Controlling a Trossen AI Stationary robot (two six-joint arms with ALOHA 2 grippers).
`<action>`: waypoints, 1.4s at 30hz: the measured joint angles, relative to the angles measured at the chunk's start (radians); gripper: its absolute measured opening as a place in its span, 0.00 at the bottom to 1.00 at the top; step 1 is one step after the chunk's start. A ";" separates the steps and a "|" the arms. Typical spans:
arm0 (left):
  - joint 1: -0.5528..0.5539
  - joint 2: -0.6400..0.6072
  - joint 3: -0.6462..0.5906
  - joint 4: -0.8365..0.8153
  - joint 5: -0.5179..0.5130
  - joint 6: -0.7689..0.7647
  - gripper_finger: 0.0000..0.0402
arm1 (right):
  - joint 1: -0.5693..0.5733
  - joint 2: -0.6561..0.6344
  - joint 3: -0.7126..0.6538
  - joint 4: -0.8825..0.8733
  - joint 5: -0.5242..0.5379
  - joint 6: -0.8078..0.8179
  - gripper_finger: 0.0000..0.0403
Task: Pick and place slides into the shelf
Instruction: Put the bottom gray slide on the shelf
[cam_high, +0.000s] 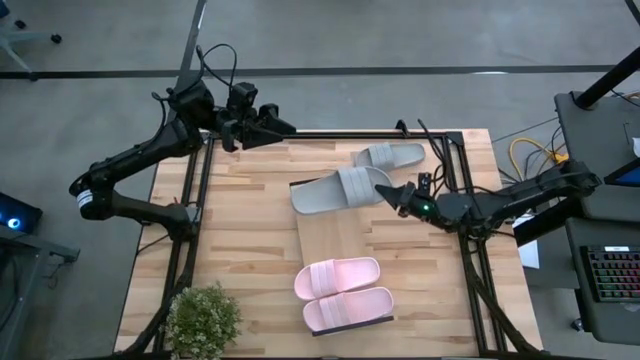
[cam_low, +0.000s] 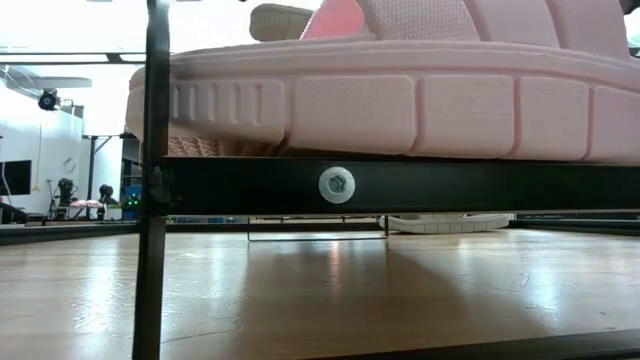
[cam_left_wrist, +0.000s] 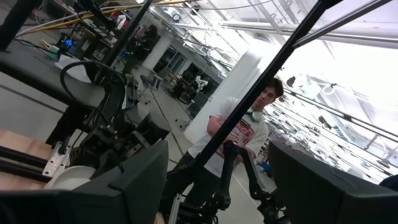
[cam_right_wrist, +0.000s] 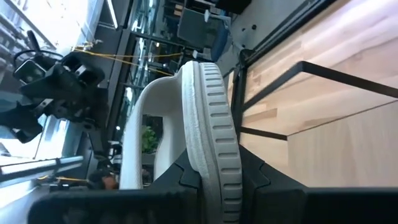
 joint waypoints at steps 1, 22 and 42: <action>0.000 0.000 0.000 0.000 -0.002 0.000 0.65 | 0.000 0.001 -0.009 0.010 0.000 0.003 0.08; 0.000 0.001 0.000 0.006 -0.031 0.000 0.65 | -0.004 0.145 -0.099 0.112 -0.008 0.149 0.08; -0.006 0.000 0.000 0.061 -0.031 -0.056 0.65 | -0.025 0.424 -0.157 0.485 -0.064 0.208 0.08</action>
